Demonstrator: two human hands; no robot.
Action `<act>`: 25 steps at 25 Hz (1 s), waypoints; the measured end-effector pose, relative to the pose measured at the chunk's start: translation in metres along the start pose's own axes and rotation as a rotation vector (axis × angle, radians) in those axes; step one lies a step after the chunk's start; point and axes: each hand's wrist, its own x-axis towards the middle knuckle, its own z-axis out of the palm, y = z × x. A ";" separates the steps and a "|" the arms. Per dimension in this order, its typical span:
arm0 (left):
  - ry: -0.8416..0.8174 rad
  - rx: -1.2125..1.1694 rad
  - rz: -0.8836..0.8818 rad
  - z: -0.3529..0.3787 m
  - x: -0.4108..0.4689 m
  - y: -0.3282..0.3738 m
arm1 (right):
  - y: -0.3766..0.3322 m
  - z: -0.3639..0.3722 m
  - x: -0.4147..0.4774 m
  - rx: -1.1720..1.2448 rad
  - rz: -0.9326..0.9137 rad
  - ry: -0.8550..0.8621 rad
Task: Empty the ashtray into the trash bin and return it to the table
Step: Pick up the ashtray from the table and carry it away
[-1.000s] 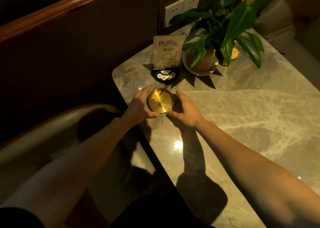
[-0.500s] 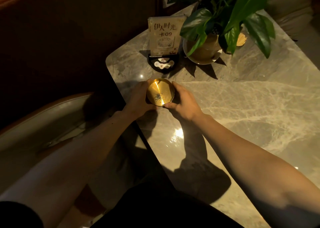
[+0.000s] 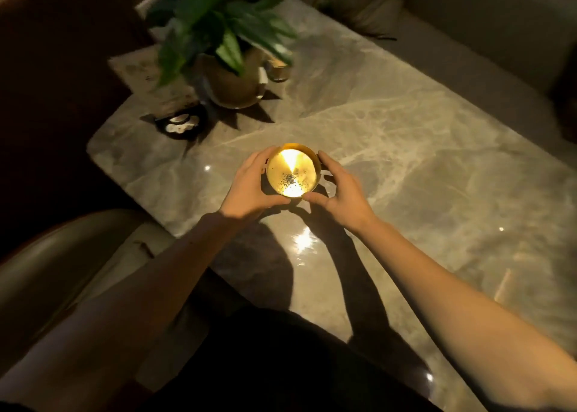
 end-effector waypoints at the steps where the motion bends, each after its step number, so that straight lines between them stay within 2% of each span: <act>1: -0.023 -0.007 0.035 0.017 -0.001 0.018 | 0.011 -0.019 -0.019 0.020 0.016 0.046; 7: -0.206 -0.101 0.244 0.134 -0.024 0.133 | 0.077 -0.128 -0.155 0.125 0.119 0.366; 11: -0.305 -0.171 0.312 0.219 -0.054 0.203 | 0.121 -0.183 -0.244 0.201 0.166 0.526; 14: -0.353 -0.216 0.342 0.261 -0.069 0.240 | 0.143 -0.219 -0.292 0.243 0.162 0.548; 17: -0.382 -0.273 0.336 0.276 -0.076 0.261 | 0.159 -0.247 -0.315 0.275 0.129 0.489; 22: -0.478 -0.380 0.270 0.282 -0.066 0.278 | 0.163 -0.273 -0.319 0.244 0.145 0.439; 25: -0.571 -0.432 0.280 0.287 -0.051 0.281 | 0.161 -0.273 -0.315 0.233 0.183 0.510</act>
